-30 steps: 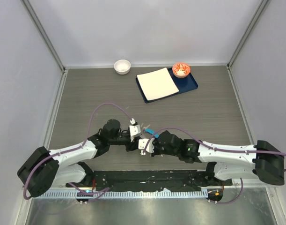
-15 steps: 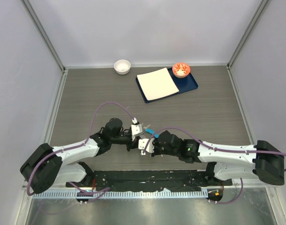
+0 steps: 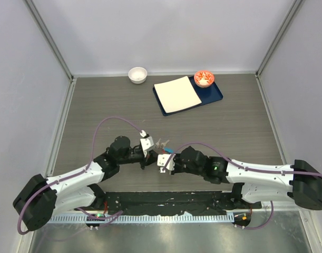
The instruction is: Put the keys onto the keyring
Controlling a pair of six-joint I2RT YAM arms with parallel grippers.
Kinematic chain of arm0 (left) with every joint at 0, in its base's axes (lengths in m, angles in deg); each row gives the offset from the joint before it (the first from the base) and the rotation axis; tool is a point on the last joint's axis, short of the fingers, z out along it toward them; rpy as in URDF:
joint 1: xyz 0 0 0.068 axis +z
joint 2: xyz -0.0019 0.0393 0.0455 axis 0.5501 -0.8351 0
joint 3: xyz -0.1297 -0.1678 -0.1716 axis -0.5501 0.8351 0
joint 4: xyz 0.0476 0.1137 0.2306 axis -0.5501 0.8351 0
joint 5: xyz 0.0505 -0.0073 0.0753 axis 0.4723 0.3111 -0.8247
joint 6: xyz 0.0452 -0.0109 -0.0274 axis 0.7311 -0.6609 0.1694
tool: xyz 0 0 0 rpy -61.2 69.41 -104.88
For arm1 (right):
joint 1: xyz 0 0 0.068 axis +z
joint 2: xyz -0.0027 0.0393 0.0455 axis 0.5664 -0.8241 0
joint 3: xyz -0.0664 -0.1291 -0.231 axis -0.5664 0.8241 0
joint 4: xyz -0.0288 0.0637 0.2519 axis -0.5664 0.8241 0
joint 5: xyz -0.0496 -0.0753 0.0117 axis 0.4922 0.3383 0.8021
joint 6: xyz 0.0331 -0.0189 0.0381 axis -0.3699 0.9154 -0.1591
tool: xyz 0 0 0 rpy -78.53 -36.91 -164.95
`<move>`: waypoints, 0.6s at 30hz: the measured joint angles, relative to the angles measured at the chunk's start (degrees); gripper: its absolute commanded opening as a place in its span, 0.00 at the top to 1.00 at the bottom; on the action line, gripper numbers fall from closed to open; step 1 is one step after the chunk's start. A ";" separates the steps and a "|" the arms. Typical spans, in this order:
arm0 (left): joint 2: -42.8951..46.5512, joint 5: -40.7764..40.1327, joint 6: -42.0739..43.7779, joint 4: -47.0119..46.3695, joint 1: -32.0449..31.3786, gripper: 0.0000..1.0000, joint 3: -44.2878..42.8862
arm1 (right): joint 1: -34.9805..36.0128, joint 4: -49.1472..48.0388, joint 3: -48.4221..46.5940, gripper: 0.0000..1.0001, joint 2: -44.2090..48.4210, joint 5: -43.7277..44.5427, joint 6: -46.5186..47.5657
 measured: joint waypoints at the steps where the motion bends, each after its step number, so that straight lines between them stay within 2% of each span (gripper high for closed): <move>1: 0.81 -0.44 -0.76 -0.50 -0.02 1.00 0.50 | 0.00 -0.35 0.07 0.99 0.02 0.00 -0.17; 7: 3.34 -2.16 -5.01 -4.46 -0.02 1.00 3.52 | 0.02 -1.66 0.28 0.99 -0.07 -0.20 -0.90; 18: 1.97 -3.52 -11.82 -15.41 0.02 1.00 8.59 | 0.02 -6.38 0.83 0.99 -3.87 -2.71 -1.09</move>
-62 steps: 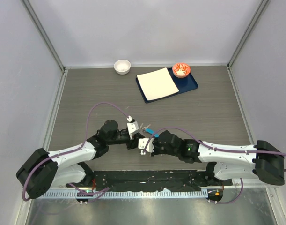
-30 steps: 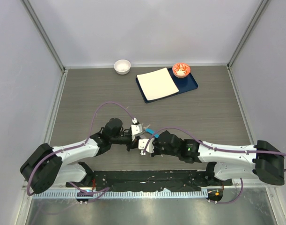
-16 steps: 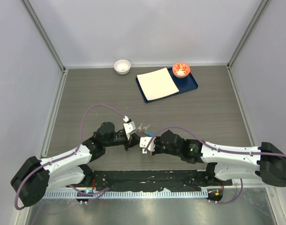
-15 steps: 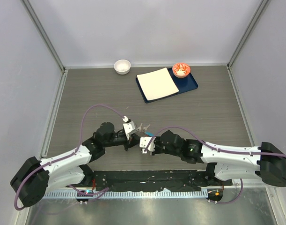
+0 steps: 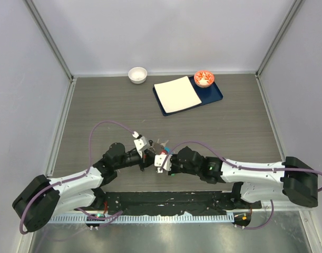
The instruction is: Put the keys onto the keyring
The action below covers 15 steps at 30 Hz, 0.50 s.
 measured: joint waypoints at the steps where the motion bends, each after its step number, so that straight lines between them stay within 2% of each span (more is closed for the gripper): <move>1: -0.09 -0.20 -0.28 -0.68 0.00 1.00 0.17 | 0.00 -0.50 0.00 0.99 -0.37 -0.09 0.00; 6: -0.31 -1.77 -1.88 -5.11 0.00 0.98 1.55 | 0.00 -2.38 0.00 0.99 -1.70 -0.24 0.02; 7: -0.31 -2.14 -1.99 -5.88 0.00 0.87 1.86 | 0.00 -2.40 0.00 0.99 -1.70 -0.07 0.04; 10: 0.72 -3.28 -2.08 -6.62 0.00 0.73 2.64 | 0.09 -2.32 0.00 0.99 -1.57 1.25 0.20; 15: 6.27 -5.29 -0.94 -4.35 0.00 0.63 3.10 | 0.26 0.52 0.00 0.99 0.33 2.71 0.57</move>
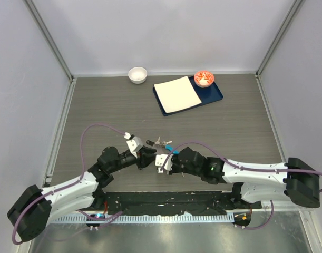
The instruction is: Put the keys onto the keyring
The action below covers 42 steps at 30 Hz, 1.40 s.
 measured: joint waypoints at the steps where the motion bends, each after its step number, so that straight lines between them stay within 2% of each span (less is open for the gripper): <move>1: 1.18 -0.37 0.61 0.81 0.00 0.62 0.02 | 0.02 0.33 -0.02 0.99 0.50 0.22 0.15; 2: 2.19 -0.50 1.31 1.92 0.00 0.60 0.00 | 0.04 0.59 -0.02 0.99 0.90 0.46 0.39; 8: 2.21 0.31 5.20 8.39 0.00 0.62 -0.81 | 0.07 3.41 -0.37 0.99 1.31 1.01 1.49; 10: 0.46 1.92 5.95 9.90 0.02 0.65 -1.81 | 0.07 4.22 -0.70 0.99 1.31 1.01 1.60; 12: -1.88 3.61 6.56 10.86 0.02 0.73 -3.30 | 0.07 4.72 -1.03 0.99 1.29 1.01 1.66; 19: -8.00 8.09 7.15 11.76 0.02 0.75 -7.61 | 0.07 5.64 -1.55 0.99 1.27 0.94 1.68; 28: -12.22 9.79 7.32 13.44 0.02 0.74 -10.32 | 0.07 6.05 -1.66 0.99 1.01 0.76 1.66; 32: -13.55 9.84 7.32 14.49 0.02 0.67 -11.32 | 0.07 6.12 -1.64 0.99 1.01 0.74 1.66; 37: -14.19 9.99 7.28 15.43 0.00 0.64 -12.00 | 0.07 6.19 -1.66 0.99 1.01 0.72 1.66; 42: -15.17 10.40 7.19 15.56 0.02 0.79 -12.31 | 0.09 6.34 -1.66 0.99 1.01 0.55 1.66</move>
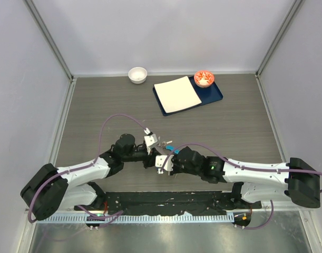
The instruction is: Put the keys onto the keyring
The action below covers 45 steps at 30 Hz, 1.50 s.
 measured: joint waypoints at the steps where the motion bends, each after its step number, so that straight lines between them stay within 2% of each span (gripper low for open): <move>1: -0.24 0.26 -0.02 0.07 0.00 0.79 -0.17 | 0.00 0.09 0.00 0.99 0.00 0.00 0.00; 5: -0.96 0.96 0.07 0.24 0.00 0.81 -0.46 | 0.00 0.22 0.00 0.99 0.00 0.13 -0.02; 14: -1.49 1.57 0.09 0.26 0.00 0.69 -0.48 | 0.00 0.24 0.00 0.99 0.00 0.17 -0.04; 21: -2.05 1.99 0.04 0.26 0.00 0.67 -0.59 | 0.00 0.22 0.00 0.99 0.00 0.20 -0.07; 28: -2.05 1.92 0.15 0.28 0.00 0.78 -0.59 | 0.00 0.22 -0.02 0.99 0.00 0.24 -0.22; 35: -2.08 1.95 0.55 0.28 0.00 0.75 -0.59 | 0.00 0.24 -0.02 0.99 0.00 0.46 -0.26; 36: -2.08 1.95 0.63 0.31 0.00 0.78 -0.59 | 0.00 0.24 -0.02 0.99 0.00 0.50 -0.28; 37: -2.08 1.95 0.74 0.33 0.00 0.89 -0.59 | 0.00 0.22 -0.02 0.99 0.00 0.50 -0.31; 38: -2.08 1.95 0.85 0.33 0.00 0.97 -0.59 | 0.00 0.22 -0.02 0.99 0.00 0.52 -0.35; 39: -2.08 2.03 0.94 0.35 -0.02 1.00 -0.59 | 0.00 0.22 -0.02 0.99 0.00 0.55 -0.46; 45: -0.68 1.42 1.18 0.70 -0.02 1.00 -0.35 | 0.00 0.22 -0.02 0.99 0.13 1.31 -0.66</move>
